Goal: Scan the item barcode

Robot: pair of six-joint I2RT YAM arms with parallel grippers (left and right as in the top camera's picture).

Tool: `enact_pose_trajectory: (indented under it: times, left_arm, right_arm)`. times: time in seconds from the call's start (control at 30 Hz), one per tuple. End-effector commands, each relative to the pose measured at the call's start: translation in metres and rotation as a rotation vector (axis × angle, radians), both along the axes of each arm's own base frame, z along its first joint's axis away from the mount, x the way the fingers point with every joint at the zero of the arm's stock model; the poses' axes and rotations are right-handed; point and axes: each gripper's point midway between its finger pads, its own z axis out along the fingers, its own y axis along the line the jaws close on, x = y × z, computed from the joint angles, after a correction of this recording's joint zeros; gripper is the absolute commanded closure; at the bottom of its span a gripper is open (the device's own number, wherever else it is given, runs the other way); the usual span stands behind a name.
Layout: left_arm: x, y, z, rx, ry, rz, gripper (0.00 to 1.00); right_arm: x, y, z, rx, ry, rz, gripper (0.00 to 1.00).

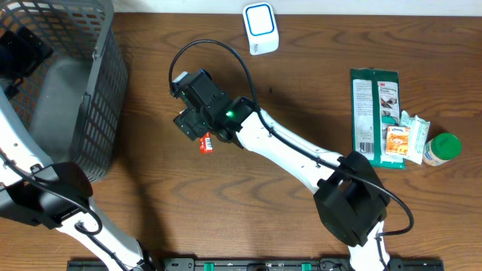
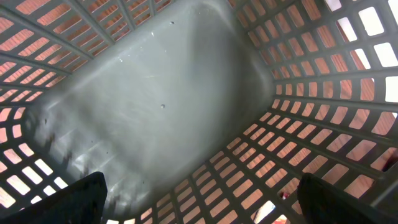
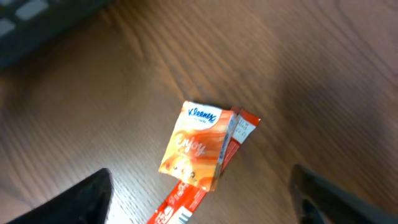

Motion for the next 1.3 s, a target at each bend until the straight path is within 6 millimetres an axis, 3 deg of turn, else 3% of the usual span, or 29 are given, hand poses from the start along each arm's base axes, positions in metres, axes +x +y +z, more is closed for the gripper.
enact_pose_trajectory:
  times: [0.0,0.17,0.37,0.47,0.73,0.93,1.1,1.17,1.27]
  left_arm:
    - [-0.003,-0.001,0.014,0.02,-0.03,0.002,0.02]
    - [-0.003,-0.001,0.014,0.019,-0.03,0.002,0.02]
    - [-0.003,-0.001,0.014,0.019,-0.03,0.002,0.02]
    - [-0.003,-0.001,0.014,0.02,-0.03,0.002,0.02]
    - [-0.003,-0.001,0.014,0.02,-0.03,0.002,0.02]
    - [-0.003,-0.001,0.014,0.019,-0.03,0.002,0.02]
    - [-0.003,-0.001,0.014,0.019,-0.03,0.002,0.02]
    - [-0.003,-0.001,0.014,0.02,-0.03,0.002,0.02]
    - [-0.003,-0.001,0.014,0.02,-0.03,0.002,0.02]
  right_arm:
    - [0.008,-0.004,-0.005,-0.013,-0.016,-0.012,0.2]
    - [0.011,-0.001,-0.019,-0.019,-0.01,-0.013,0.21]
    - [0.013,-0.002,-0.054,-0.06,0.027,-0.016,0.24]
    - [0.014,-0.001,-0.074,-0.078,0.044,-0.017,0.32]
    - [0.012,-0.003,-0.086,-0.059,0.094,-0.082,0.55]
    - [0.009,-0.006,-0.09,-0.033,0.15,-0.164,0.59]
    - [0.007,-0.008,-0.105,-0.034,0.19,-0.208,0.62]
    - [0.006,-0.009,-0.112,-0.041,0.2,-0.215,0.72]
    - [0.009,-0.01,-0.108,-0.034,0.195,-0.219,0.99]
